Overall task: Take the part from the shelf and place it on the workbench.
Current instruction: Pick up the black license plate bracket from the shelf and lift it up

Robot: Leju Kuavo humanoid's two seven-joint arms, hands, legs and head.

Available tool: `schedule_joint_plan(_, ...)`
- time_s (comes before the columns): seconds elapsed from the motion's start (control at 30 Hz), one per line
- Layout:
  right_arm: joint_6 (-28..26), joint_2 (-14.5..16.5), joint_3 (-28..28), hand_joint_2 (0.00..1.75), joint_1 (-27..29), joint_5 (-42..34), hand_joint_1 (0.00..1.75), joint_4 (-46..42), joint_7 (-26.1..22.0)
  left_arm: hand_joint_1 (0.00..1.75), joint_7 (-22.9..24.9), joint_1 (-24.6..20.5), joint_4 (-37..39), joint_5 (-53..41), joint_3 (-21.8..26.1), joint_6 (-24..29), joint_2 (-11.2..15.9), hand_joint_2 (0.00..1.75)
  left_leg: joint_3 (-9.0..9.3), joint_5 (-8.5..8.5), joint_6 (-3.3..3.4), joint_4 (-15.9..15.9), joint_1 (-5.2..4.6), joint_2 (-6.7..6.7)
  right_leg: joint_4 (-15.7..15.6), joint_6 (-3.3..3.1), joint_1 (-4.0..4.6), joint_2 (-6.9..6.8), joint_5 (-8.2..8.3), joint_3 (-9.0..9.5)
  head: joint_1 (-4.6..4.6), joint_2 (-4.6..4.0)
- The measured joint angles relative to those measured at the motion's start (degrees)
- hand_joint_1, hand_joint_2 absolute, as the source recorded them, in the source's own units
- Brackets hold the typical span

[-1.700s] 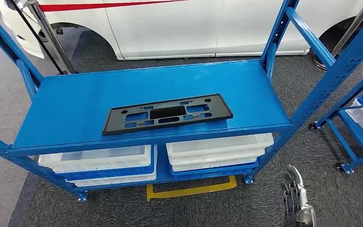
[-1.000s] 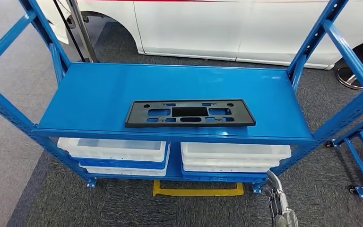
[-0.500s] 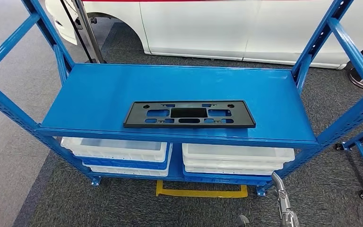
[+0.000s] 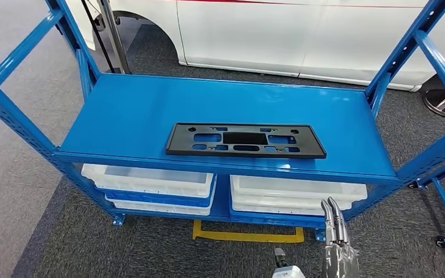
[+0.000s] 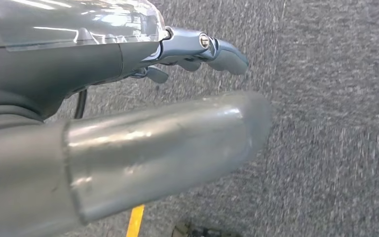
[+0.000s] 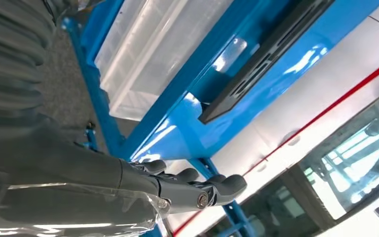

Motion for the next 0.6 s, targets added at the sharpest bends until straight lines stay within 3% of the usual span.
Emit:
schedule_joint_plan(0.07,0.2,0.0,0.2,1.75,-1.0,0.3,0.0,1.5,0.2,0.0,-0.2,-0.3,0.2,-0.5,0.8,-0.1,0.0,0.0,-0.13,0.02,0.18,0.0,-0.23,0.0,6.8,0.18,-0.04,0.02,-2.51,-3.41,-0.01,0.0)
schedule_joint_plan(0.1,0.3,0.0,0.3,1.75,-1.3,0.3,0.0,2.1,0.2,0.0,-0.3,-0.4,0.3,-0.7,1.1,-0.1,0.0,0.0,-0.11,0.0,0.21,0.1,-0.34,-0.03,8.0,0.16,-0.04,0.02,-2.22,-4.04,-0.01,0.0)
schedule_joint_plan(0.13,0.5,0.0,0.5,1.75,-1.7,0.3,0.0,2.6,0.2,0.0,-0.5,-0.5,0.4,-1.0,1.4,-0.2,0.0,0.0,-0.02,-0.04,0.22,0.1,-0.44,-0.09,6.7,0.04,-0.02,0.03,-0.77,-3.55,-0.01,0.0)
schedule_joint_plan(0.23,1.7,0.0,1.1,1.75,-3.7,0.4,0.0,4.1,-0.8,0.0,-1.3,-0.9,0.7,-2.8,2.7,-1.0,0.0,0.0,0.33,-0.29,0.02,0.2,-0.71,-0.24,-4.4,-0.96,0.29,0.12,4.91,1.57,-0.02,0.0)
schedule_joint_plan(0.3,2.7,0.0,1.4,1.75,-5.2,0.6,0.0,5.3,-2.0,0.0,-2.0,-1.3,0.9,-4.3,3.7,-1.7,0.0,0.0,0.17,-0.37,-0.41,0.4,-0.81,-0.25,-7.7,-1.47,0.69,0.18,5.59,2.93,-0.02,0.0)
schedule_joint_plan(0.4,4.8,0.1,1.4,1.75,-7.2,1.7,0.0,7.0,-4.3,0.0,-3.0,-1.9,1.1,-6.8,5.5,-2.6,0.0,0.0,-0.12,-0.71,-1.37,0.7,-0.73,-0.21,-8.3,-2.05,0.59,0.22,5.97,2.81,-0.02,0.0)
schedule_joint_plan(0.47,6.7,0.4,1.4,1.75,-8.8,2.5,0.0,8.1,-6.5,0.0,-3.7,-2.4,1.5,-8.7,7.0,-3.1,0.1,0.0,-1.63,-2.99,-2.07,4.1,-0.58,-0.21,-8.8,-2.63,0.24,0.11,6.34,2.85,-0.04,0.0)
schedule_joint_plan(0.53,8.1,1.1,1.4,1.75,-10.4,2.8,0.0,9.5,-8.5,0.0,-4.3,-3.2,2.1,-10.3,8.6,-3.3,0.2,0.0,-5.19,-6.74,-2.62,11.6,-0.3,-0.23,-8.8,-2.83,0.24,-0.1,6.42,2.72,-0.06,0.0)
schedule_joint_plan(0.57,8.5,1.5,1.4,1.75,-11.0,3.0,0.0,10.2,-9.2,0.0,-4.5,-3.6,2.4,-10.8,9.4,-3.3,0.3,0.0,-6.9,-7.93,-2.84,15.0,-0.17,-0.22,-8.8,-2.83,0.23,-0.2,6.42,2.68,-0.05,0.0)
schedule_joint_plan(0.6,8.7,1.8,1.4,1.75,-11.5,3.1,0.0,10.8,-9.5,0.0,-4.6,-3.8,2.7,-11.1,10.1,-3.3,0.4,0.0,-7.84,-8.02,-3.02,16.8,-0.04,-0.21,-8.8,-2.82,0.22,-0.28,6.41,2.7,-0.05,0.0)
